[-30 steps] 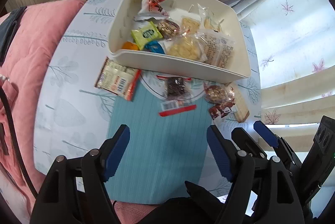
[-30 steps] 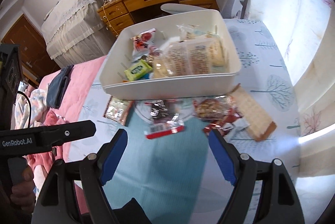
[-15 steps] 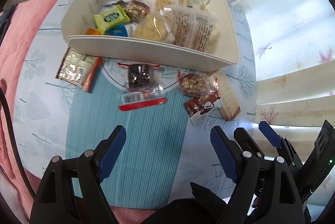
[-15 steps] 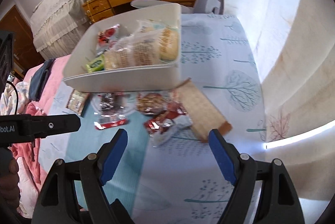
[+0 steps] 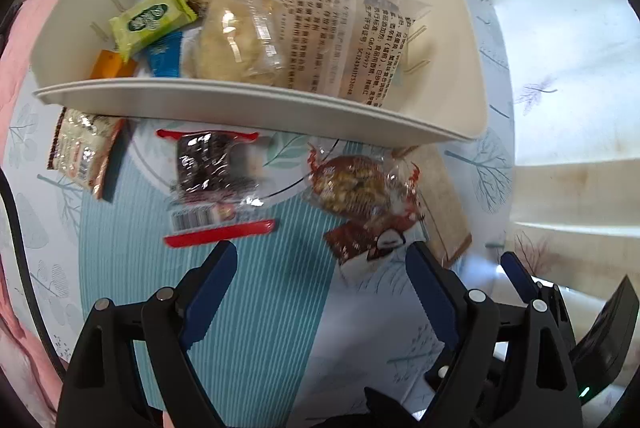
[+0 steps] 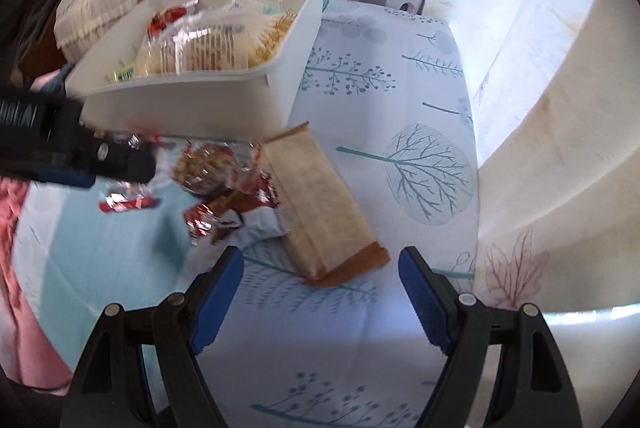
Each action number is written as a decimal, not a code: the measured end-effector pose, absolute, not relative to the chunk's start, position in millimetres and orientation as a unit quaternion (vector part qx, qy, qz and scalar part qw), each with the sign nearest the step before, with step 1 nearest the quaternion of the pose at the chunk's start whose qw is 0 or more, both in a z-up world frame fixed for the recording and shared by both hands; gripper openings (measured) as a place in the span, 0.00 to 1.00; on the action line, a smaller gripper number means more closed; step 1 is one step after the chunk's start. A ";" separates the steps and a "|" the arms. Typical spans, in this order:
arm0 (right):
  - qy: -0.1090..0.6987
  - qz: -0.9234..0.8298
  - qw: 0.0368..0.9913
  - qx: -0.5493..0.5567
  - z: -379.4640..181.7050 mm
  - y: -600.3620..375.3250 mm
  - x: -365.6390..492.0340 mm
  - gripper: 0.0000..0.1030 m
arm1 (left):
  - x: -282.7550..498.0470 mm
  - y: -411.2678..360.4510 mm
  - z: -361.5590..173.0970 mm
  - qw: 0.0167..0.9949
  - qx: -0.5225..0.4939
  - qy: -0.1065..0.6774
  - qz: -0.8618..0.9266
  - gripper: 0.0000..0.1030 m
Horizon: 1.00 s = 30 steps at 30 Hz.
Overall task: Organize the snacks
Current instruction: 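Move the left tool to the nut bag while the right moves to the tan paper wafer bag, then close the left gripper on the nut bag while the right grasps the tan paper wafer bag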
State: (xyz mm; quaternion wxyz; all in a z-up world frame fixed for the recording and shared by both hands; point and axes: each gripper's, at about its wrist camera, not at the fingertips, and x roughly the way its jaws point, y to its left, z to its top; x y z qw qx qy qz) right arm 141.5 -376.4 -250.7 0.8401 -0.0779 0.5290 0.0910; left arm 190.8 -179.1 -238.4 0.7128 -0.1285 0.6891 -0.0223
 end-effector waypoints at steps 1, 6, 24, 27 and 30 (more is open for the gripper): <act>0.529 0.093 0.839 -0.085 -253.3 -377.2 142.4 0.78 | 193.9 -182.7 -241.7 0.712 -0.126 0.691 -0.019 0.83; 0.538 0.111 0.829 -0.105 -268.3 -382.4 148.2 0.78 | 206.7 -196.6 -257.6 0.703 -0.122 0.701 -0.009 0.84; 0.541 0.170 0.813 -0.134 -297.6 -368.9 180.4 0.78 | 237.9 -208.2 -296.2 0.694 -0.131 0.708 0.015 0.84; 0.544 0.174 0.811 -0.124 -299.7 -369.5 186.0 0.78 | 242.3 -207.9 -298.0 0.693 -0.130 0.709 0.015 0.84; 0.544 0.174 0.811 -0.123 -301.4 -369.3 188.9 0.78 | 247.6 -207.5 -303.6 0.691 -0.127 0.711 0.016 0.83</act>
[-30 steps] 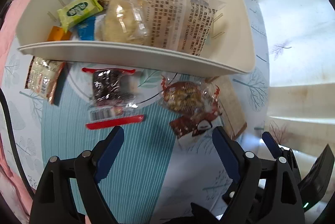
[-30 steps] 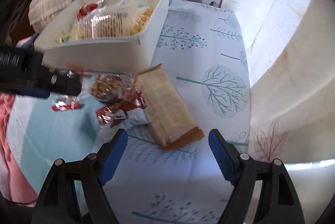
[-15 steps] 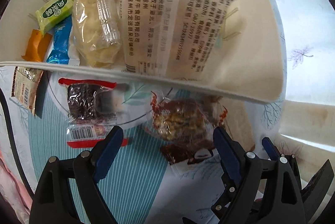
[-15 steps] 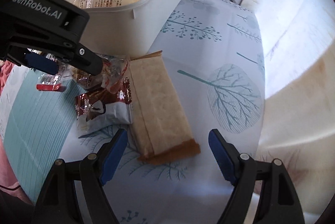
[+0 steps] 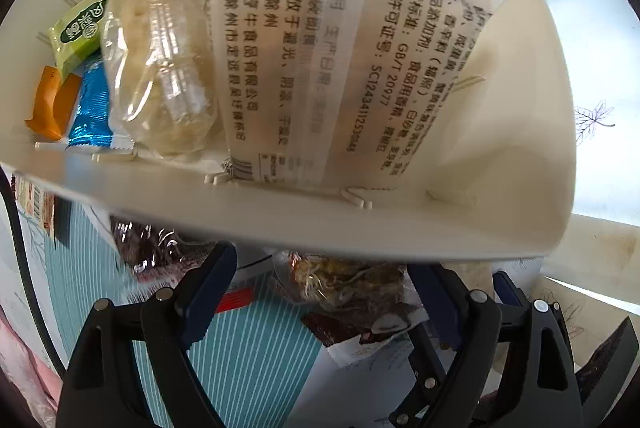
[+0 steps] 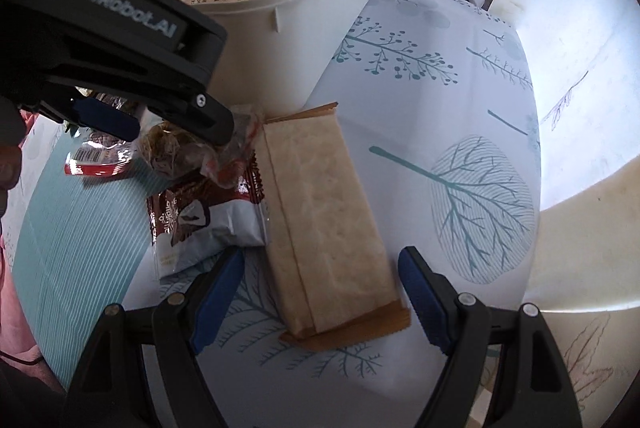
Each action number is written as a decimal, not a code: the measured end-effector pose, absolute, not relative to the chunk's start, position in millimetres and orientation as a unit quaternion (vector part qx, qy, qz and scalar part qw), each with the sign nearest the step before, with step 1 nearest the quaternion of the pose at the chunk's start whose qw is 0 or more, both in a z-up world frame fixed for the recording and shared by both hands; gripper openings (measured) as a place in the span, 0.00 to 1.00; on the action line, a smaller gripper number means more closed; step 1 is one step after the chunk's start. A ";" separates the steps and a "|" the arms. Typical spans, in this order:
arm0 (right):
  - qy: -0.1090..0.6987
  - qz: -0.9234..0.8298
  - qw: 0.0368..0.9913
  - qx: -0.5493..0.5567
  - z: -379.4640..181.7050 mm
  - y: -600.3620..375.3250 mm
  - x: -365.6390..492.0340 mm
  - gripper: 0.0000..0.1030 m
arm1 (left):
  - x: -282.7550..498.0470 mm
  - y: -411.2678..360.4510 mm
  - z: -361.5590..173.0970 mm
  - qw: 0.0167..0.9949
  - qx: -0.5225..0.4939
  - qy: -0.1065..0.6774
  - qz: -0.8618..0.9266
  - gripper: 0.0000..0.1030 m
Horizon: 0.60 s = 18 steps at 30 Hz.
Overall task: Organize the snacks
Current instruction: 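Close the left gripper on the nut bag while the right grasps the tan paper wafer bag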
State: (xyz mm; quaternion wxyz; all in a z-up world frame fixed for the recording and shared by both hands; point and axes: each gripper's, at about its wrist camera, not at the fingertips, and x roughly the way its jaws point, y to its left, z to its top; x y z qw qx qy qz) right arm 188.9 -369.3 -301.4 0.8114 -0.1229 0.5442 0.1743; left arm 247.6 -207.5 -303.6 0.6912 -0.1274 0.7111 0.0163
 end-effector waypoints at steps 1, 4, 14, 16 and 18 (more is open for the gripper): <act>0.544 0.174 0.811 -0.123 -301.6 -369.3 189.3 0.78 | 249.1 -206.2 -304.9 0.690 -0.128 0.712 0.016 0.83; 0.546 0.174 0.810 -0.122 -301.2 -367.1 191.4 0.78 | 255.1 -205.5 -308.8 0.693 -0.129 0.709 0.020 0.83; 0.563 0.159 0.803 -0.116 -299.6 -371.1 207.3 0.60 | 263.7 -212.5 -305.7 0.708 -0.110 0.697 0.036 0.56; 0.568 0.156 0.800 -0.116 -300.1 -370.4 210.8 0.59 | 263.2 -210.9 -304.1 0.709 -0.111 0.695 0.035 0.54; 0.573 0.153 0.797 -0.116 -301.0 -370.2 214.1 0.59 | 262.9 -208.7 -304.2 0.710 -0.114 0.694 0.032 0.53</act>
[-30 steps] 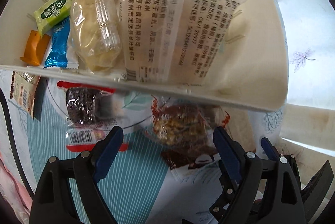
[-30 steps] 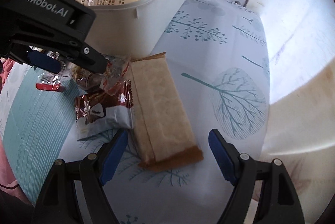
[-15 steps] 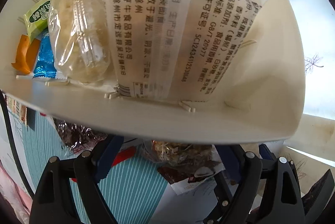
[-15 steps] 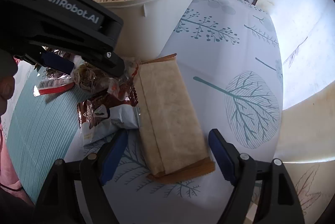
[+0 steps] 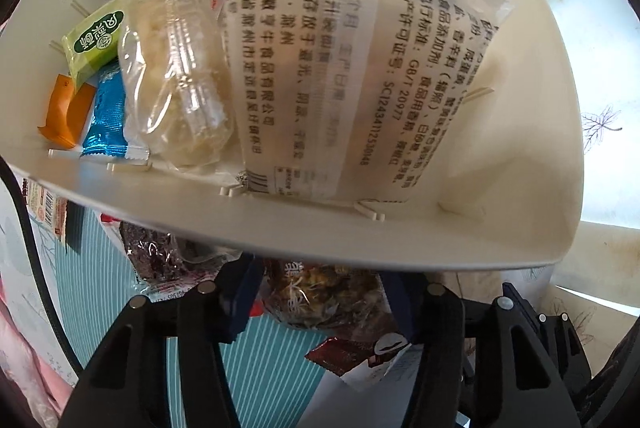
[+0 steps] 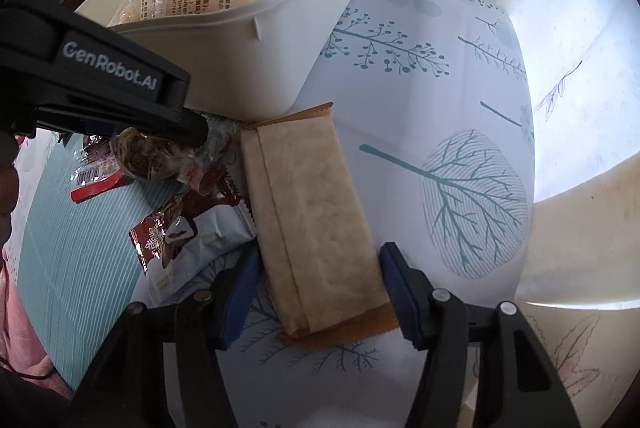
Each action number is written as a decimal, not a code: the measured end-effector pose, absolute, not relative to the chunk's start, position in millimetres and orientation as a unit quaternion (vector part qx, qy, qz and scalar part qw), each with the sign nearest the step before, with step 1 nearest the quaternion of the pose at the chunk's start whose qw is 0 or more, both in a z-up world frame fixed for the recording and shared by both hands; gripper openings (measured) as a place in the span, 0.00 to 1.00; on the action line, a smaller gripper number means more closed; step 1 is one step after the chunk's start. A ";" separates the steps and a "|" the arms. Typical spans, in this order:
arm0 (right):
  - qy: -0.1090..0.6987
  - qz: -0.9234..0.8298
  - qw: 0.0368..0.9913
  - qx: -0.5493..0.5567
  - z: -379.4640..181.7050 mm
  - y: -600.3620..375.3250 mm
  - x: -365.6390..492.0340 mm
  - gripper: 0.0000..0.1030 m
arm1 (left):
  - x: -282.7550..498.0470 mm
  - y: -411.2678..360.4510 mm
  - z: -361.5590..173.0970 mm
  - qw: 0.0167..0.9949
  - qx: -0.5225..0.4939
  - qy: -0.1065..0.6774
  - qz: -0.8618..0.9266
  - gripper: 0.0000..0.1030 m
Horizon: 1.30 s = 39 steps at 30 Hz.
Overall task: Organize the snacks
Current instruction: 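Close the left gripper on the nut bag while the right grasps the tan paper wafer bag, then lift the nut bag and wafer bag and carry them over the tray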
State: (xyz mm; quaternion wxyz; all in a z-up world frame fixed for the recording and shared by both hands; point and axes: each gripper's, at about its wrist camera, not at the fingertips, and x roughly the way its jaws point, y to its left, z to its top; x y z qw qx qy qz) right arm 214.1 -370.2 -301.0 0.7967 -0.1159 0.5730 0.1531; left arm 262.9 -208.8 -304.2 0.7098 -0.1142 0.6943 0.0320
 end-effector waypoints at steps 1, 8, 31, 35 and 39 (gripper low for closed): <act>0.577 0.150 0.794 -0.115 -301.2 -369.3 214.4 0.58 | 263.7 -207.8 -304.4 0.710 -0.115 0.694 0.030 0.52; 0.610 0.142 0.772 -0.106 -303.7 -366.5 218.3 0.58 | 252.9 -200.2 -304.0 0.694 -0.132 0.707 0.023 0.51; 0.694 0.033 0.693 0.192 -302.4 -430.4 199.6 0.55 | 190.5 -163.0 -171.8 0.729 -0.079 0.676 -0.070 0.51; 0.677 0.035 0.704 0.212 -282.6 -428.1 189.6 0.55 | 184.0 -144.6 -152.7 0.738 -0.091 0.665 -0.071 0.51; 0.659 0.030 0.715 0.231 -263.0 -422.1 191.3 0.55 | 189.9 -136.3 -126.7 0.751 -0.091 0.649 -0.077 0.51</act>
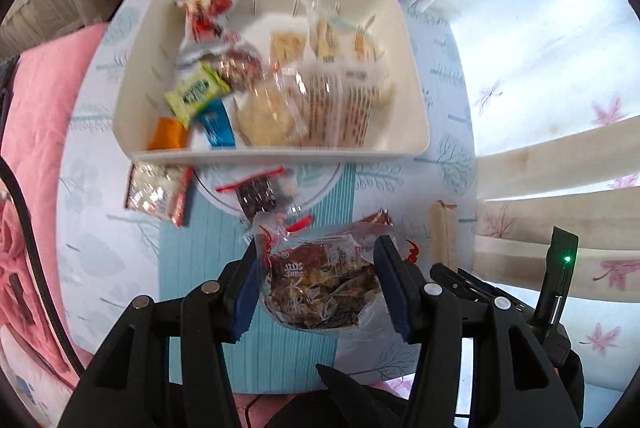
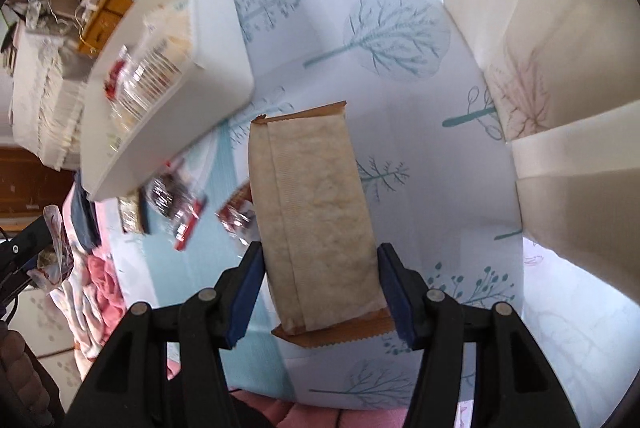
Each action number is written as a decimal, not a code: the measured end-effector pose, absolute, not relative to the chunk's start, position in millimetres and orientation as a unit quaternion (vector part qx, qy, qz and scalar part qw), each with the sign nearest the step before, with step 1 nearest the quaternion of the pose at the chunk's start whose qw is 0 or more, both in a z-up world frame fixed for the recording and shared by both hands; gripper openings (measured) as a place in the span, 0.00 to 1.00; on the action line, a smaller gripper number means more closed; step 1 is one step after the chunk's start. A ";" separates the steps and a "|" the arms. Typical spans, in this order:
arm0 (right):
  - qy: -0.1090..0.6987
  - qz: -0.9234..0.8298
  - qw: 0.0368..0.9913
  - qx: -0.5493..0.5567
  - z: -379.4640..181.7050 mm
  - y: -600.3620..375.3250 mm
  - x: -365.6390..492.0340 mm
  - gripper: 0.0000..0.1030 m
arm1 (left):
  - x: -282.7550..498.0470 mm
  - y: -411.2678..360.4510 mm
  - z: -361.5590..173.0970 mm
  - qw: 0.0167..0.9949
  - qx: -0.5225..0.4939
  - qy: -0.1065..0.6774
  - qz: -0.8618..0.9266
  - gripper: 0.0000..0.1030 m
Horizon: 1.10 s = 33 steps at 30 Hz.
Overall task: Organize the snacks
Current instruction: 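Lift the nut bag and wafer bag and carry them over the tray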
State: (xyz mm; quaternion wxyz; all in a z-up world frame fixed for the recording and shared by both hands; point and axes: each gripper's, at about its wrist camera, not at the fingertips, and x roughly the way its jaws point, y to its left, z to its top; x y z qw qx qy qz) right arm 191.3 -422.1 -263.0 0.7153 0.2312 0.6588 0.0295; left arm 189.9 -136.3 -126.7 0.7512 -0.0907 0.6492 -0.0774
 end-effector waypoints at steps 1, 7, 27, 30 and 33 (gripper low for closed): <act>0.654 0.027 0.718 0.237 -256.9 -424.8 192.0 0.55 | 192.2 -132.4 -119.8 0.754 -0.090 0.646 -0.082 0.51; 0.624 0.016 0.738 0.257 -227.3 -414.3 188.8 0.55 | 203.2 -118.4 -96.3 0.762 -0.074 0.635 -0.101 0.51; 0.548 0.044 0.782 0.293 -181.1 -324.6 238.0 0.55 | 282.5 -49.2 -83.4 0.777 -0.059 0.611 -0.135 0.51; 0.540 0.050 0.790 0.285 -181.4 -309.6 255.1 0.55 | 298.7 -41.9 -89.2 0.780 -0.063 0.606 -0.141 0.51; 0.537 0.058 0.793 0.282 -183.7 -298.2 269.7 0.55 | 310.1 -39.0 -94.1 0.783 -0.067 0.601 -0.146 0.51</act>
